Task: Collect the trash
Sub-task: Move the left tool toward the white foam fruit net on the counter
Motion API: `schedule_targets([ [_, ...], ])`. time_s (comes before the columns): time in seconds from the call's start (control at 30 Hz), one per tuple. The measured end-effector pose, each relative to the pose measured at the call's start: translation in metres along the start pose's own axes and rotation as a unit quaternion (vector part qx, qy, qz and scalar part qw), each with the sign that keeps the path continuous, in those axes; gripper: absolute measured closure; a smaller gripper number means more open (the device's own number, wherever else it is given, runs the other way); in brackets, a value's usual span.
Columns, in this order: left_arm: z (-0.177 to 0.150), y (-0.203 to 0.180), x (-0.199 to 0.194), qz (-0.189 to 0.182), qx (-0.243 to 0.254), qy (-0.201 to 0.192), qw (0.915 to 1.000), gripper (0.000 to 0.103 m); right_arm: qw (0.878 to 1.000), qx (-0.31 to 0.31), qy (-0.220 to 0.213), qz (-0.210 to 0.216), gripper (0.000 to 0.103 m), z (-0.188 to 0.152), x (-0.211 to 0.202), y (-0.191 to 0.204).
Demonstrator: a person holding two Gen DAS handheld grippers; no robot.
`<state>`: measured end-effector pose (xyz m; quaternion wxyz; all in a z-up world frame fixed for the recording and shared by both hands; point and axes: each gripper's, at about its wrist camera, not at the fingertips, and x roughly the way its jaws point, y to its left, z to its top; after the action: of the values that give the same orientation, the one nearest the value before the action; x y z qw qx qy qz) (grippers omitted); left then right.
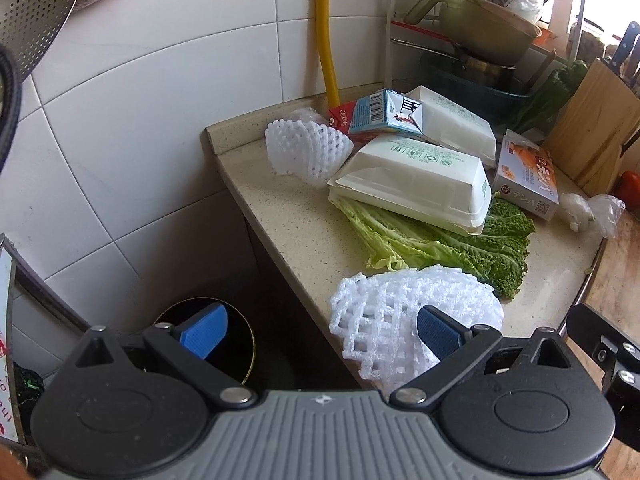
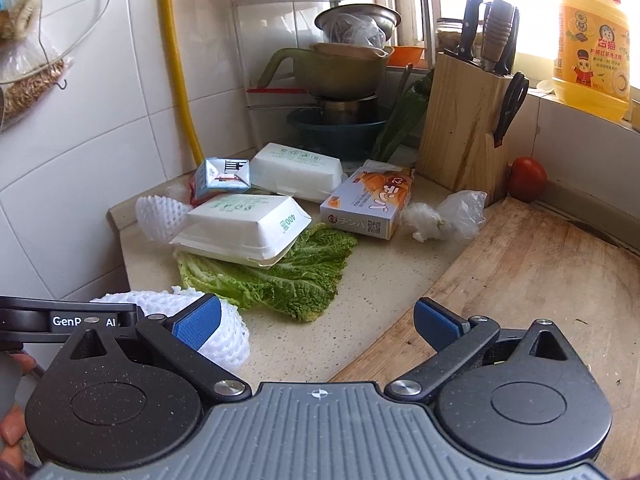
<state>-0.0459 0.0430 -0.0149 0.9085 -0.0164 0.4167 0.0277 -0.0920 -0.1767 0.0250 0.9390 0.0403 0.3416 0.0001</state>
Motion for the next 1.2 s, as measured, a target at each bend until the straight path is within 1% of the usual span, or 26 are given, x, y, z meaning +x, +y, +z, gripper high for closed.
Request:
schedule_targets([
  [0.1,0.000,-0.001,-0.001,-0.004,0.001,-0.005,1.0000,0.004,1.000,0.000,0.002,0.005,0.000,0.000,0.001,-0.003],
  [0.23,-0.001,-0.003,0.003,-0.014,0.019,-0.006,0.9997,0.004,1.000,-0.003,0.005,0.010,0.000,-0.003,0.005,-0.004],
  [0.33,0.000,-0.004,0.007,-0.010,0.030,-0.003,0.9995,0.004,1.000,-0.013,0.010,0.010,0.000,-0.003,0.009,0.001],
  [0.43,0.001,-0.001,0.010,-0.009,0.025,0.002,0.9996,0.004,1.000,-0.017,0.016,0.015,0.000,-0.001,0.014,0.006],
  [0.5,0.002,0.001,0.012,-0.008,0.024,0.004,0.9997,0.004,1.000,-0.021,0.018,0.011,0.000,0.001,0.019,0.008],
  [0.6,0.003,0.002,0.015,-0.006,0.018,0.008,0.9998,0.005,0.999,-0.014,0.031,0.019,0.000,0.001,0.029,0.008],
  [0.63,0.003,0.002,0.016,-0.003,0.018,0.005,0.9998,0.005,0.999,-0.016,0.033,0.018,0.000,0.001,0.031,0.009],
  [0.77,0.004,0.004,0.017,-0.006,0.011,0.005,0.9999,0.005,0.999,-0.016,0.032,0.017,0.000,0.002,0.036,0.011],
  [1.2,0.004,-0.006,0.015,-0.010,0.037,0.000,0.9993,0.005,1.000,-0.003,0.029,-0.008,0.000,0.005,0.041,0.004],
])
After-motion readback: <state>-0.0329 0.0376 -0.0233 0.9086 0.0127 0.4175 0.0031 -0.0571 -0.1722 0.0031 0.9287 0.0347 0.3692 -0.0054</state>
